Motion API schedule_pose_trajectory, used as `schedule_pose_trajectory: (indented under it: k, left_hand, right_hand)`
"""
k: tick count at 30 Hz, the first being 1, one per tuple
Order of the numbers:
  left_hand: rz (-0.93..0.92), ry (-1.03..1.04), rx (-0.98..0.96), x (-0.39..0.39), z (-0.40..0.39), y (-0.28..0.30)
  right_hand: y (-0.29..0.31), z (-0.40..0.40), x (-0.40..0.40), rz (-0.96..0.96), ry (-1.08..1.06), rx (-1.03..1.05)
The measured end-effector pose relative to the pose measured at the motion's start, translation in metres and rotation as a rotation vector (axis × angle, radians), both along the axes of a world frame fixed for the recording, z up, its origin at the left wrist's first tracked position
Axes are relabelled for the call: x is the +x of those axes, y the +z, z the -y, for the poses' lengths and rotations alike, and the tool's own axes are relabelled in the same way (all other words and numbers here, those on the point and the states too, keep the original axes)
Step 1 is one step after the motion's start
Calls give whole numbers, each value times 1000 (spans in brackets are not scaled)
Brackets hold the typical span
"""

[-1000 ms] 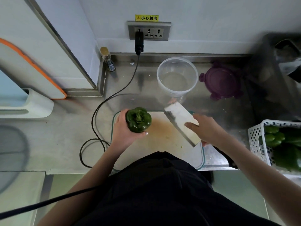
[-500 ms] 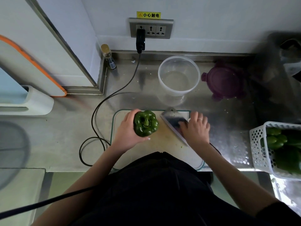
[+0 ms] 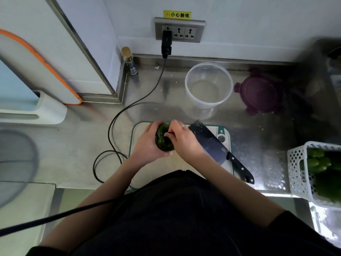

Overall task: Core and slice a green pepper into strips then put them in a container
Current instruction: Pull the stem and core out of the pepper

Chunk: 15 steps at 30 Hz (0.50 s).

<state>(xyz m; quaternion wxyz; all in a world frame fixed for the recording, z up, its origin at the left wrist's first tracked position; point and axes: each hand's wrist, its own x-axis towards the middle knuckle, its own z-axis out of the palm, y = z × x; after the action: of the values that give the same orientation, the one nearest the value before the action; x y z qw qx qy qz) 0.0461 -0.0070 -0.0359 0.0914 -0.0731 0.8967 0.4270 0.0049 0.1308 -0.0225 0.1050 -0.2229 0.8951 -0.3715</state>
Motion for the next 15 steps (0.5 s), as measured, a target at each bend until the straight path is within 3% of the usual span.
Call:
schedule_pose_trajectory:
  k: [5,8,10,15]
  left_hand:
    - [11,-73,-43,-4,1,-1]
    - [-14,-84,-61,-6,0,-2]
    - [-26,-102,-95,-8,-1,-3]
    - [-72,-107,-136,-10,-4,-4]
  right_hand:
    - [1,-9,5,-61,-27,67]
    - [5,-18,-1,-145,63,255]
    - [10,-19,-8,-97,143,375]
    - [8,-16,-16,-65,212,297]
